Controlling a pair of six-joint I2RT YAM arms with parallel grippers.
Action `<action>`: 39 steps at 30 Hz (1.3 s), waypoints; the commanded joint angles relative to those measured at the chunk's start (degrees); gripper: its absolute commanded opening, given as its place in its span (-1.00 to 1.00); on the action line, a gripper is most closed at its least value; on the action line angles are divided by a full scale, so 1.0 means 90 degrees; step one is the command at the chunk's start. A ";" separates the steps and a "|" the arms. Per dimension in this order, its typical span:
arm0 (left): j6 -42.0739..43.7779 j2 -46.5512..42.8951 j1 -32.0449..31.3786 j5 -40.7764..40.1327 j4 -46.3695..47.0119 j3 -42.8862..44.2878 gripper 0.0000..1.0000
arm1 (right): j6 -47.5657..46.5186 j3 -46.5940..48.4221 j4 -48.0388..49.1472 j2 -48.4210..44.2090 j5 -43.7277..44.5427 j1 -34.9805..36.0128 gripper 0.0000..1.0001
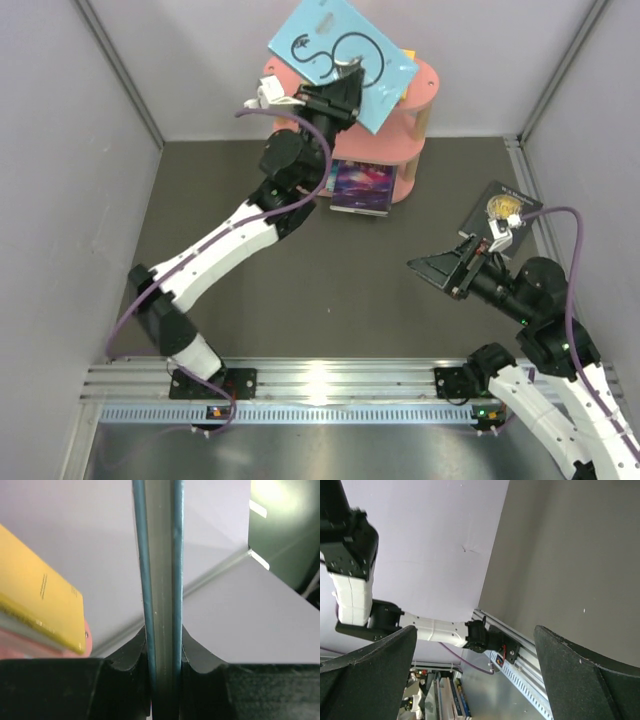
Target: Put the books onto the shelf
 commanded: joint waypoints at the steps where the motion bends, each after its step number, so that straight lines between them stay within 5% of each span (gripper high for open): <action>1: 0.0233 0.0784 0.0049 -0.1497 0.1839 0.1458 -1.00 | -0.0153 -0.0160 -0.0214 -0.0185 0.0030 -0.0040 1.00; 10: -0.0360 0.3060 0.0332 -0.2708 0.0482 0.4644 -1.00 | -0.0329 -0.0405 -0.0361 -0.0127 -0.0048 -0.0040 0.99; 25: -0.2597 0.4535 0.0713 -0.1977 -0.0495 0.5515 -0.93 | -0.0427 -0.0756 -0.0361 -0.0087 -0.0049 -0.0030 1.00; 28: -0.2665 0.4643 0.0723 -0.1841 -0.0457 0.5594 -0.45 | -0.0427 -0.0766 -0.0361 -0.0097 -0.0019 -0.0040 0.99; 29: -0.2685 0.4634 0.0713 -0.1763 -0.0466 0.5585 -0.04 | -0.0436 -0.0776 -0.0361 -0.0087 -0.0009 -0.0030 0.99; 33: -0.2637 0.4517 0.0703 -0.1635 -0.0563 0.5565 0.64 | -0.0417 -0.0805 -0.0352 -0.0087 -0.0019 -0.0040 1.00; 39: -0.2665 0.4311 0.0694 -0.1538 -0.1051 0.5555 0.89 | -0.0319 -0.0864 -0.0313 -0.0156 -0.0019 -0.0050 0.99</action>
